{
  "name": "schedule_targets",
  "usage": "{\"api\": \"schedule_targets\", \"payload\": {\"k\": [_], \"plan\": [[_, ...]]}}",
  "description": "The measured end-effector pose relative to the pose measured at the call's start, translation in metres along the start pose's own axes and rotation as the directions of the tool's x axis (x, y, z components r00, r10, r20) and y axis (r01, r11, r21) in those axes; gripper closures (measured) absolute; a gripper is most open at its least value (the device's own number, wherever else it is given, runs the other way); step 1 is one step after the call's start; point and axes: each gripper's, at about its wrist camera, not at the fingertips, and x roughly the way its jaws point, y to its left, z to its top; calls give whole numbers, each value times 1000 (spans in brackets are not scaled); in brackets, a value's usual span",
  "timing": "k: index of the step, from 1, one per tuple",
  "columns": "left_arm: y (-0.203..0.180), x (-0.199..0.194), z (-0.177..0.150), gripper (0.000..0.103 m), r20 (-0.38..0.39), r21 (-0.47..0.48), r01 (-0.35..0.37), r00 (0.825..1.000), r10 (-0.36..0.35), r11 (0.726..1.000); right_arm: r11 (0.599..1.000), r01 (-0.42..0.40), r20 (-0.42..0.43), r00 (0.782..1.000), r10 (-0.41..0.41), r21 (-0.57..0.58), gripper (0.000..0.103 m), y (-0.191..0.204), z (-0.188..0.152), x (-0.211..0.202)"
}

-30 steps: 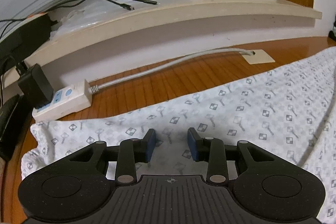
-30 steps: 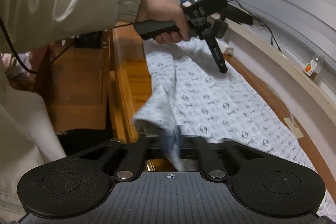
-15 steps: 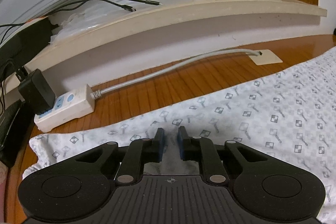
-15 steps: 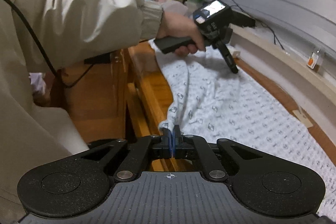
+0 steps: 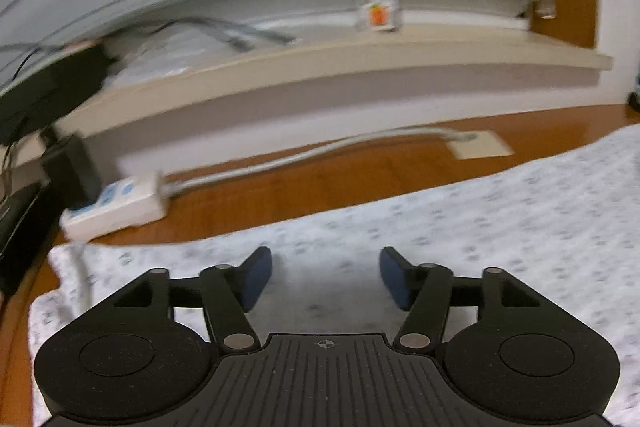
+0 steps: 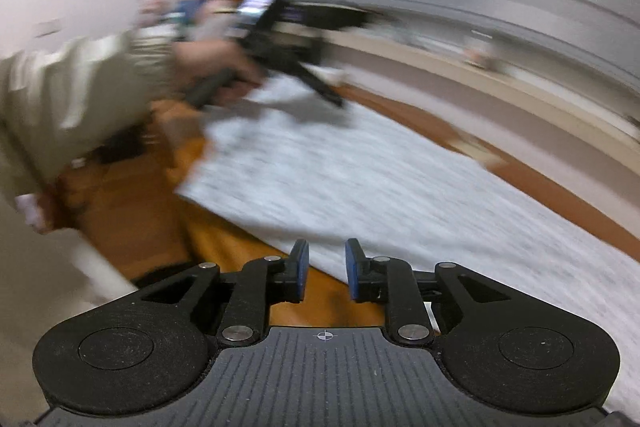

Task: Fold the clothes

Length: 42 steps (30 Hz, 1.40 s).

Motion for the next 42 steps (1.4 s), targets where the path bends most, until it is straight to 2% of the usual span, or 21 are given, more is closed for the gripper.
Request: {"api": "schedule_targets", "payload": {"k": [2,5,8,10,14,15,17,22,24,27,29,30,31,33,36,38,42], "plan": [[-15,-3,4,30,19,6,41,999,-42,999,995,90,-10,996,-90,49,81,-23,-13,-14],[-39,-6,10,27,42,12,109,993,-109,994,968,218,-34,976,-215,125,81,-61,-33,-35],[-67,0,13,26,42,9,180,983,-180,984,926,334,-66,942,-328,178,81,-94,-53,-54],[-83,4,12,26,40,29,196,980,-197,980,888,406,-92,914,-396,213,79,-116,-66,-67],[-104,8,4,26,32,61,197,979,-199,978,779,528,-126,845,-519,338,62,-161,-95,-101],[-106,8,2,25,29,68,198,979,-200,978,741,561,-131,821,-556,368,61,-172,-103,-110],[-109,6,-3,25,31,84,187,981,-190,979,677,598,-152,786,-599,430,61,-193,-116,-124],[-106,1,-16,24,28,79,172,984,-175,982,461,694,-268,672,-690,554,61,-247,-150,-144],[-103,3,-22,24,13,70,170,985,-171,983,423,691,-288,665,-689,587,61,-260,-158,-141],[-95,0,-25,23,26,39,177,984,-178,983,417,680,-283,671,-685,602,61,-268,-162,-135],[-92,1,-26,23,18,29,176,984,-176,984,430,681,-282,675,-682,593,64,-271,-162,-130],[-92,1,-26,23,16,29,177,984,-177,984,442,674,-271,682,-679,591,76,-271,-160,-127],[-91,1,-26,23,14,28,178,984,-179,984,445,691,-272,670,-691,570,85,-270,-158,-128],[-92,2,-26,23,9,31,180,984,-180,983,449,724,-272,642,-717,524,96,-267,-154,-131],[-92,2,-26,22,6,35,182,983,-183,983,421,764,-239,581,-778,489,96,-261,-142,-141],[-93,2,-26,22,6,38,182,983,-182,983,408,788,-251,557,-792,462,96,-259,-141,-141],[-97,2,-24,21,7,61,171,985,-171,983,416,798,-320,569,-757,436,96,-265,-152,-127]]}}
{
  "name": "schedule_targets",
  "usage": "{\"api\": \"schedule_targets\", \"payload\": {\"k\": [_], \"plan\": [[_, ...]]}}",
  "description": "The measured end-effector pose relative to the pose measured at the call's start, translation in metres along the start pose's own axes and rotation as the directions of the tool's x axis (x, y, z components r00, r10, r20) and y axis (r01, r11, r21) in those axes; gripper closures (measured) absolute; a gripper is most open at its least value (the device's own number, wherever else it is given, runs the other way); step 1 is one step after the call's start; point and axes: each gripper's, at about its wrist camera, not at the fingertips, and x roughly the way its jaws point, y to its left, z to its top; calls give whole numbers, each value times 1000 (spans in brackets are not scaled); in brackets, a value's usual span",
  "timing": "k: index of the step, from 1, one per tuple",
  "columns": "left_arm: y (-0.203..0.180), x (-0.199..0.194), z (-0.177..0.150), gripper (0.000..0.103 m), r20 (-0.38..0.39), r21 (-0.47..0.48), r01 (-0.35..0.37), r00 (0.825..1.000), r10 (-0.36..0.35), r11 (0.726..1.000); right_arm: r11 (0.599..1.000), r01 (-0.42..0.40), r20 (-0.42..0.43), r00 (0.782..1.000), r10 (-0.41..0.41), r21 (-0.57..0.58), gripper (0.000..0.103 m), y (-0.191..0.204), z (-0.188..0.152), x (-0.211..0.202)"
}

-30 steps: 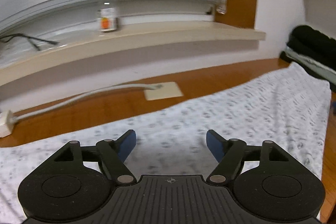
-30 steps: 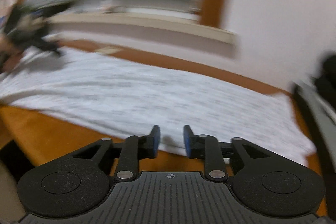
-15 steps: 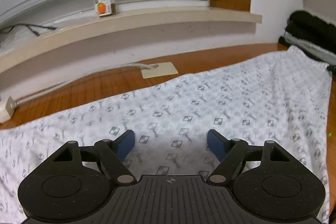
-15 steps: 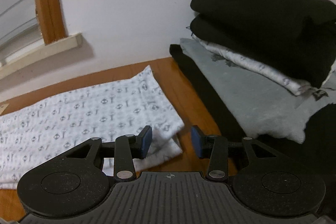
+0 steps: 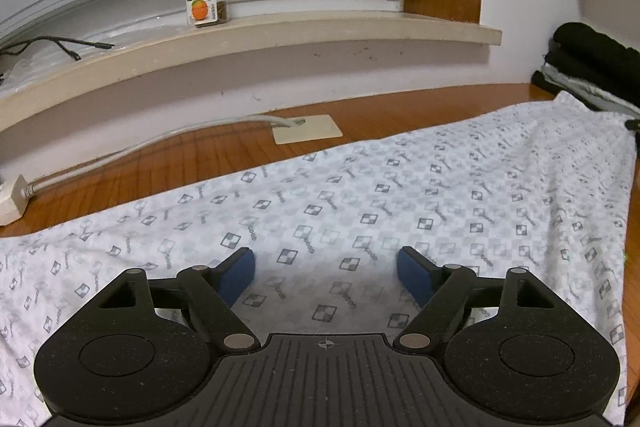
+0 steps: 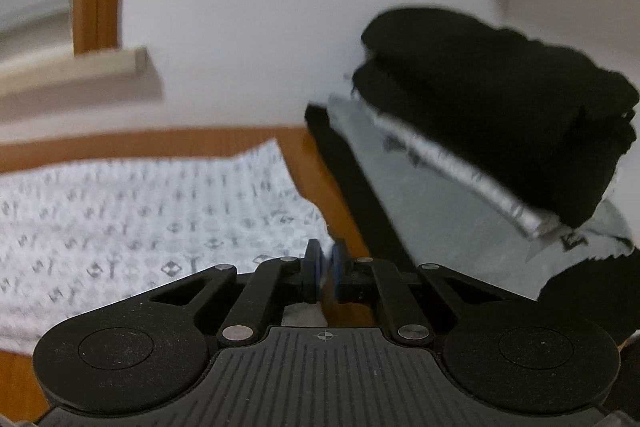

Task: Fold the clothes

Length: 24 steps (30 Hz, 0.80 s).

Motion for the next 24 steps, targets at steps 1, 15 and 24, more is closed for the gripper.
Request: {"api": "schedule_targets", "payload": {"k": [1,15,24], "plan": [[-2,0,2,21,2,13,-4,1000,4,1000,1000,-2,0,1000,2,3,96,1,0,0],[-67,47,43,21,-12,125,161,987,-161,979,1000,14,19,1000,-14,-14,96,-1,4,3],[-99,77,55,19,-26,93,188,982,-187,978,996,85,33,996,-84,-19,96,-16,13,9]]}}
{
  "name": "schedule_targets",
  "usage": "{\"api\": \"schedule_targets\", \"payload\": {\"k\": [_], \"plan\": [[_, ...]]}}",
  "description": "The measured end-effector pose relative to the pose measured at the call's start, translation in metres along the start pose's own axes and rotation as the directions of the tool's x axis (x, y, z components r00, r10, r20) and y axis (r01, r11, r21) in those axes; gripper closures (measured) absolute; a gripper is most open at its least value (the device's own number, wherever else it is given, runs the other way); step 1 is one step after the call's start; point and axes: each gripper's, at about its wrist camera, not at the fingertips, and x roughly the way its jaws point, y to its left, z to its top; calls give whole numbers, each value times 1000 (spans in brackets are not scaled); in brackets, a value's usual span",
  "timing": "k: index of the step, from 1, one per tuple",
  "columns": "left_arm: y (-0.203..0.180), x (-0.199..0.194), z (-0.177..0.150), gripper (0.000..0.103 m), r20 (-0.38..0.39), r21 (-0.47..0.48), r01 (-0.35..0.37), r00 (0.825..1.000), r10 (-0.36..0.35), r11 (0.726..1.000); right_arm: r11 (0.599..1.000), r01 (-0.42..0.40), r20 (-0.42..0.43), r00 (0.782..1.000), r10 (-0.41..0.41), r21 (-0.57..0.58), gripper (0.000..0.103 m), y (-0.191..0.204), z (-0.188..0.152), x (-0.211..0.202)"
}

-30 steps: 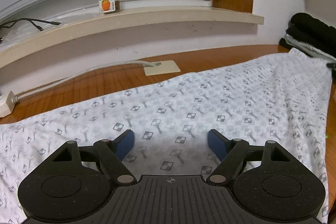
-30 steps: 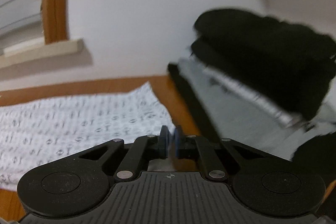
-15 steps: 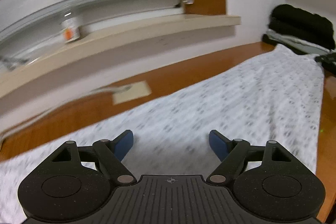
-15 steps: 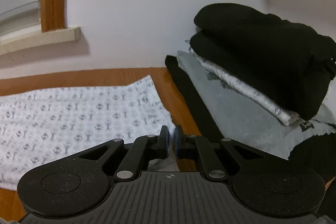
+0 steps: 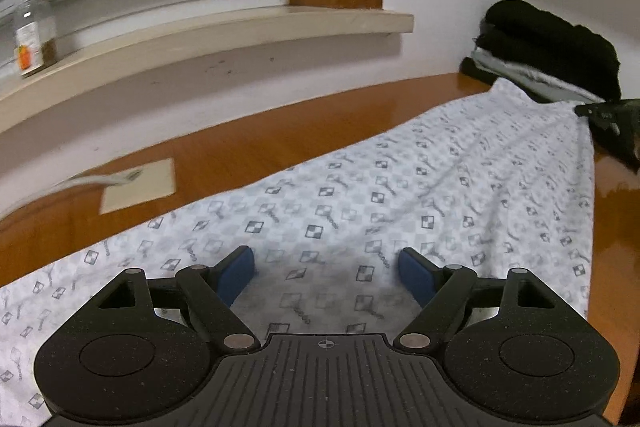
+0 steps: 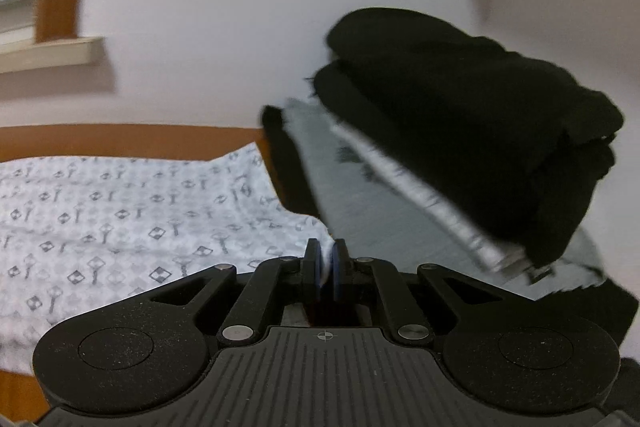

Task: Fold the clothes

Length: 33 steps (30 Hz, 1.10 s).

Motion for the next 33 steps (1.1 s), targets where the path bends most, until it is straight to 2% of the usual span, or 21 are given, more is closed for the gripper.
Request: {"api": "schedule_targets", "payload": {"k": [4,13,18,21,24,26,29,31,32,33], "plan": [[-17,11,6,15,-5,15,-18,1000,18,1000,999,35,10,999,-35,14,96,-10,9,2],[-9,0,3,14,23,-54,-29,999,30,998,998,-58,45,997,57,28,96,13,35,-14],[20,-42,-3,12,97,-110,-51,993,62,993,991,-133,84,988,131,17,96,42,53,-25],[54,-84,-12,3,149,-168,-101,981,127,981,984,-176,99,979,176,-9,96,64,64,-33],[94,-127,-29,3,162,-221,-169,965,207,960,972,-233,113,966,234,-25,96,90,76,-41],[113,-146,-37,3,159,-254,-196,957,241,947,958,-282,125,950,285,-40,96,113,85,-49],[126,-158,-45,3,153,-296,-191,958,244,936,916,-390,150,904,401,-96,96,165,101,-71],[134,-166,-50,3,149,-323,-188,958,246,928,866,-480,161,852,499,-142,96,207,108,-92],[139,-170,-53,3,148,-336,-187,958,248,923,833,-528,160,819,551,-166,96,229,109,-104],[143,-174,-56,3,146,-350,-185,958,249,918,785,-587,146,774,616,-200,96,254,108,-117]]}}
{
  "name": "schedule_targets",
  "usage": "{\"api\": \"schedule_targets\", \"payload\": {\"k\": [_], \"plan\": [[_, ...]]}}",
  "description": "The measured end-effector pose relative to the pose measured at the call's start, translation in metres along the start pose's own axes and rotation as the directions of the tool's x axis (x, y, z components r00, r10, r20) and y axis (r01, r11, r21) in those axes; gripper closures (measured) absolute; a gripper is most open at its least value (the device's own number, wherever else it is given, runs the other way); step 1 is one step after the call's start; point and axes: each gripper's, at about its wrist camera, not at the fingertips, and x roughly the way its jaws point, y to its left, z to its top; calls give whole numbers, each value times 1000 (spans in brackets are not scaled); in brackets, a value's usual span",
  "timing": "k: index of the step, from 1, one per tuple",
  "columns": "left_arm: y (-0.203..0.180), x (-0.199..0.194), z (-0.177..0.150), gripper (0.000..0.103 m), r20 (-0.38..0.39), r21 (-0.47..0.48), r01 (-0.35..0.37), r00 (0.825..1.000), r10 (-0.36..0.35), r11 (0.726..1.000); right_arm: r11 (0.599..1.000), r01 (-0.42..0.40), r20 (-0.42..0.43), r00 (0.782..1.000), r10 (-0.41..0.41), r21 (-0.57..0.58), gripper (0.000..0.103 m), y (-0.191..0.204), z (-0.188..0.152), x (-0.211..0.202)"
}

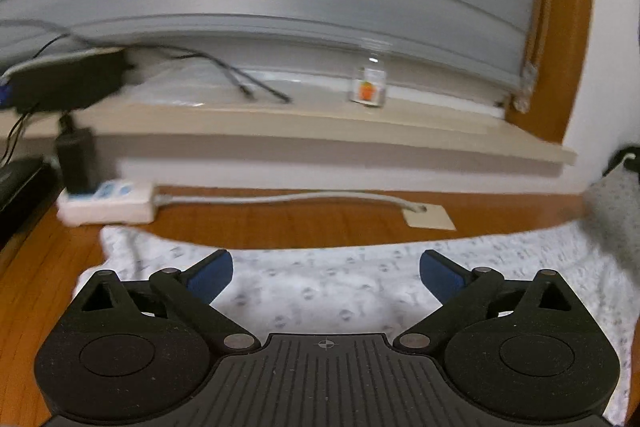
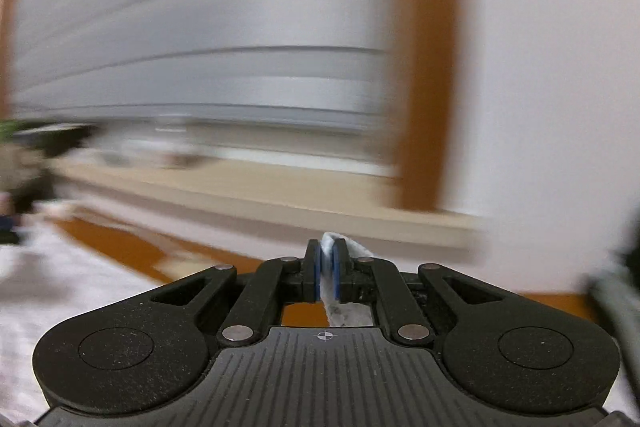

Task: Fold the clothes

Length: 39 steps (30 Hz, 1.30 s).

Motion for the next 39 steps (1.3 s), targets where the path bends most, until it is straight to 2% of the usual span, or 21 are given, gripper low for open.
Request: {"api": "schedule_targets", "payload": {"k": [3,5,6,9,12,17,22,24,26,27,28,29,31,35,39], "plan": [[17,-10,-1,3,-5,-43,-5,1000,5,999,985,-166,-60,985,163,-55,96,59,-20,5],[28,-16,-1,4,-8,-71,-8,1000,8,997,958,-275,-105,958,266,-86,96,98,-33,9],[22,-11,-1,4,-14,-66,10,1000,-11,998,947,-310,-136,945,297,-83,96,107,-46,7],[-2,5,-3,10,-36,-42,72,997,-73,997,941,-333,-195,928,317,-57,96,111,-75,8],[-28,26,-1,22,-67,-18,127,990,-128,992,946,-322,-205,929,307,-45,96,106,-84,3],[-69,74,9,21,-131,-28,229,964,-231,973,951,-307,-184,938,295,-38,96,102,-84,-8],[-87,129,15,23,-222,-81,229,945,-242,970,955,-294,-159,945,286,-30,96,98,-86,-11],[-87,139,17,26,-225,-123,248,936,-271,961,956,-292,-153,946,285,-29,96,98,-86,-10],[-88,150,18,41,-234,-147,255,930,-284,956,955,-294,-148,946,287,-26,96,98,-86,-8],[-89,155,18,58,-243,-149,251,929,-281,957,952,-304,-141,944,297,-29,96,102,-82,-9],[-91,158,18,84,-251,-143,248,927,-277,958,949,-314,-133,942,307,-33,96,106,-79,-9],[-92,159,18,99,-255,-130,256,925,-282,958,945,-324,-125,940,317,-37,96,109,-75,-10],[-90,147,24,99,-229,-101,263,932,-280,959,938,-344,-109,935,337,-44,96,117,-68,-11],[-71,91,54,99,-120,-49,280,951,-284,959,922,-382,-78,923,377,-60,96,132,-53,-13],[-36,22,87,99,-34,0,244,969,-244,970,875,-472,-31,881,472,-103,96,181,-20,-14]]}}
